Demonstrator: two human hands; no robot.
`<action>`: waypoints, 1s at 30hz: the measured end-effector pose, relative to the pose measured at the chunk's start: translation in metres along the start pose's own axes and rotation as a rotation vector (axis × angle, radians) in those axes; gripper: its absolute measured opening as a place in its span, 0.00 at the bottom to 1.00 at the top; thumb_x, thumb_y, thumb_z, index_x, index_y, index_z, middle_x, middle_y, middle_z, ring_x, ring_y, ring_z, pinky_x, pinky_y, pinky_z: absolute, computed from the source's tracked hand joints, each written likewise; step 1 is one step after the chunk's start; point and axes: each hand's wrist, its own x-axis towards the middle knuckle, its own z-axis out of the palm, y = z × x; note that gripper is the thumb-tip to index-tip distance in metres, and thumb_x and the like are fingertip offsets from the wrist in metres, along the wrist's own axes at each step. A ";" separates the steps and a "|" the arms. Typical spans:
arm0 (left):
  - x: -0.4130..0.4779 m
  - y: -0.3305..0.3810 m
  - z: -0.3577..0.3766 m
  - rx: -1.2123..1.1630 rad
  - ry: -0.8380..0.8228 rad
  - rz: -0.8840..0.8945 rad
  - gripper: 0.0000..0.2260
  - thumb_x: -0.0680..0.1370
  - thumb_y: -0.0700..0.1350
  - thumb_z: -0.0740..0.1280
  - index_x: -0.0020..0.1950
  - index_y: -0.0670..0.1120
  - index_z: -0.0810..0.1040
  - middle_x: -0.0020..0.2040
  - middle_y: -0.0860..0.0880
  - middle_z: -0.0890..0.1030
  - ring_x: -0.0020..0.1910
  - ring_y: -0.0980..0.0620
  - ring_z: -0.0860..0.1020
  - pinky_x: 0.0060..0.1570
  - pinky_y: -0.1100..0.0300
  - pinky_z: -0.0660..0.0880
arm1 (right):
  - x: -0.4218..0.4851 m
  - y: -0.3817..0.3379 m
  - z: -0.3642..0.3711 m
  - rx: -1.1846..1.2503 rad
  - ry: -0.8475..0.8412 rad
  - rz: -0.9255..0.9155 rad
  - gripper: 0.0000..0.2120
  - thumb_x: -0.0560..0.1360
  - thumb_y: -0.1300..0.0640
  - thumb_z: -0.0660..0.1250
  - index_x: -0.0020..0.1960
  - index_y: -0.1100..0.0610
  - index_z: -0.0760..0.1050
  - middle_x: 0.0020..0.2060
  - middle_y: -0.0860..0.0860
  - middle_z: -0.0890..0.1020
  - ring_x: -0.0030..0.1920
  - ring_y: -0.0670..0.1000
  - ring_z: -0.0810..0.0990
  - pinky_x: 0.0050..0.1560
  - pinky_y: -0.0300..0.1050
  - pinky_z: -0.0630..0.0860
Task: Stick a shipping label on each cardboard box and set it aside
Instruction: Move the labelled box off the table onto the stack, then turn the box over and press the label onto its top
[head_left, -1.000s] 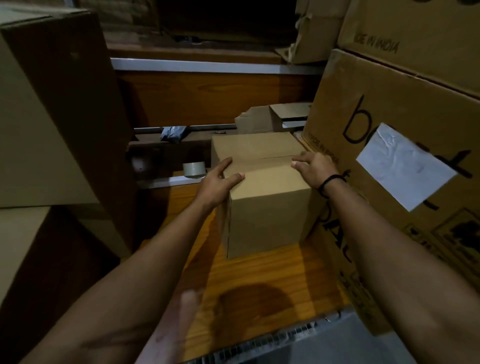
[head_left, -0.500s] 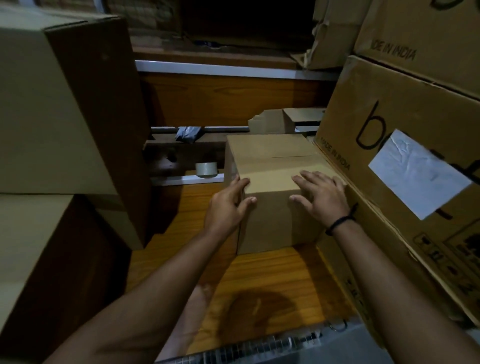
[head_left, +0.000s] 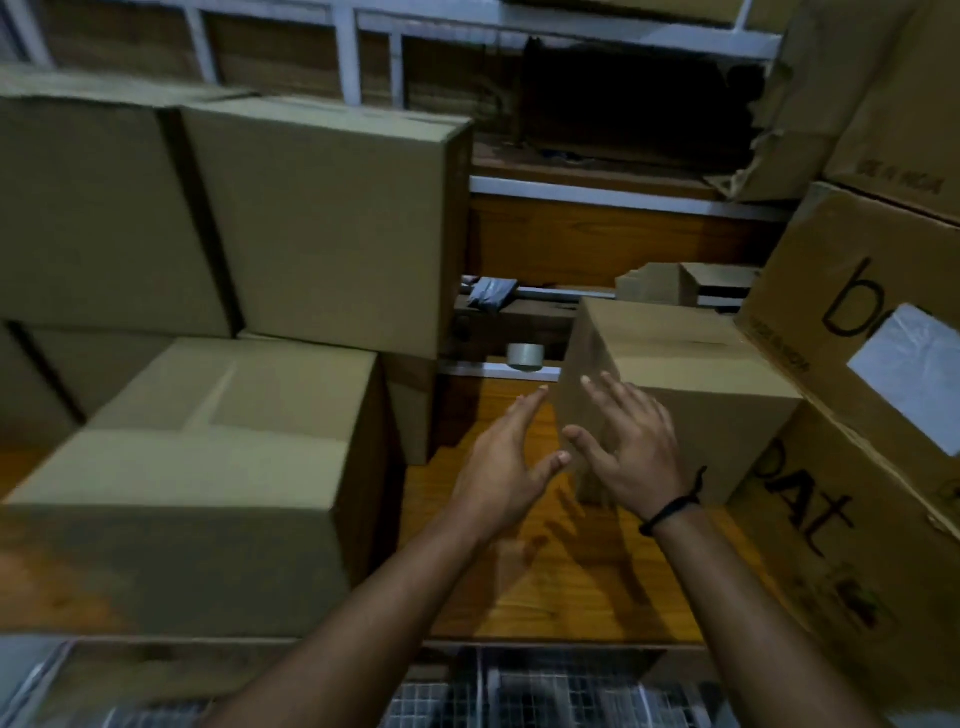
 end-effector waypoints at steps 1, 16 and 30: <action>-0.016 0.001 -0.018 0.003 0.023 0.023 0.33 0.76 0.53 0.70 0.77 0.58 0.58 0.77 0.53 0.64 0.75 0.54 0.61 0.72 0.52 0.65 | -0.007 -0.018 0.001 0.021 -0.009 0.011 0.37 0.72 0.27 0.47 0.73 0.47 0.65 0.73 0.52 0.67 0.73 0.56 0.63 0.70 0.58 0.58; -0.190 -0.133 -0.275 0.549 0.324 -0.232 0.28 0.70 0.65 0.70 0.68 0.61 0.73 0.77 0.48 0.64 0.76 0.44 0.57 0.70 0.42 0.59 | -0.076 -0.230 0.033 0.288 -0.339 0.019 0.40 0.69 0.35 0.68 0.75 0.35 0.53 0.78 0.50 0.51 0.75 0.57 0.56 0.67 0.56 0.67; -0.174 -0.198 -0.312 0.098 0.143 -0.328 0.38 0.67 0.49 0.78 0.73 0.63 0.65 0.77 0.47 0.63 0.74 0.45 0.63 0.69 0.43 0.68 | -0.049 -0.254 0.099 0.488 -0.189 0.100 0.41 0.60 0.47 0.80 0.70 0.46 0.69 0.70 0.51 0.69 0.70 0.53 0.67 0.69 0.51 0.68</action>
